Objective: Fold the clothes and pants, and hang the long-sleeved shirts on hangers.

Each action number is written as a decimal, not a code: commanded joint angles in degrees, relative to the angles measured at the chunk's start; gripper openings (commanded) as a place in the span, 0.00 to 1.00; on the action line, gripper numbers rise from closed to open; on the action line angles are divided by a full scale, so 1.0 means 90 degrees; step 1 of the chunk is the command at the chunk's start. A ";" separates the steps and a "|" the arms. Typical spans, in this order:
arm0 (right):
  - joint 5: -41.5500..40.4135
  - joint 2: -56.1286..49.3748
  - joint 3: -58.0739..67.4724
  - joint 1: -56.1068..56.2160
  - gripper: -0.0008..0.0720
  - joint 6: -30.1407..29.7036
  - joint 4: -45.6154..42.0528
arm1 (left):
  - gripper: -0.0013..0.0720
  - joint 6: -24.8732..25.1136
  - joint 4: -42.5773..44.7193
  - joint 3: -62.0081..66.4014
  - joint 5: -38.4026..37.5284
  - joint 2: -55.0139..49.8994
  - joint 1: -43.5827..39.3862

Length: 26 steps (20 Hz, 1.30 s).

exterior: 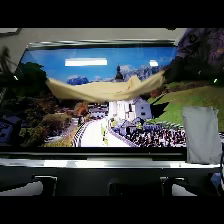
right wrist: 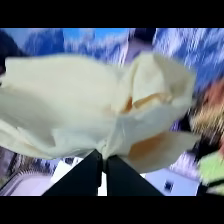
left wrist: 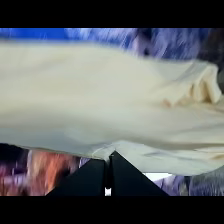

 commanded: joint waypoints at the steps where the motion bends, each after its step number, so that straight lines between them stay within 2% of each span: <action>1: -0.0432 0.0078 0.2720 0.0321 0.05 0.0884 -0.0874 | 0.04 -0.0474 0.0204 0.2914 0.0044 0.0046 -0.0107; 2: -0.0415 0.0221 0.3305 0.0296 0.05 0.1015 -0.1003 | 0.04 -0.0644 0.0478 0.3582 0.0058 0.0158 -0.0104; 4: -0.0554 0.0954 0.3483 0.0296 0.05 0.1090 -0.1195 | 0.04 -0.0784 0.0998 0.3830 0.0255 0.0845 -0.0107; 7: -0.0291 0.2305 0.3157 0.0296 0.05 0.1443 -0.1651 | 0.04 -0.1299 0.2227 0.2914 0.0345 0.2397 -0.0107; 10: 0.0034 0.3220 0.3135 0.0299 0.05 0.2081 -0.2198 | 0.04 -0.1865 0.3388 0.2086 0.0338 0.3728 -0.0107; 14: 0.0068 0.3512 0.3138 0.0299 0.05 0.2783 -0.2229 | 0.04 -0.2242 0.4097 0.1892 0.0311 0.4257 -0.0107; 16: 0.0126 0.3308 0.3138 0.0296 0.05 0.3138 -0.2229 | 0.04 -0.2244 0.4087 0.1889 0.0151 0.4044 -0.0107; 18: 0.0355 0.2875 0.3135 0.0299 0.05 0.3835 -0.2229 | 0.04 -0.2239 0.4000 0.1889 -0.0243 0.3553 -0.0109; 20: 0.0933 0.2176 0.3135 0.0299 0.05 0.4257 -0.2254 | 0.04 -0.2050 0.3728 0.1889 -0.0682 0.2807 -0.0109; 22: 0.1328 0.1345 0.2914 0.0330 0.05 0.4507 -0.2188 | 0.04 -0.1826 0.3534 0.1889 -0.0950 0.1848 -0.0165; 26: 0.1010 -0.0248 0.1841 0.0330 0.05 0.4401 -0.2193 | 0.04 -0.1479 0.3441 0.1889 -0.0821 -0.0423 -0.0464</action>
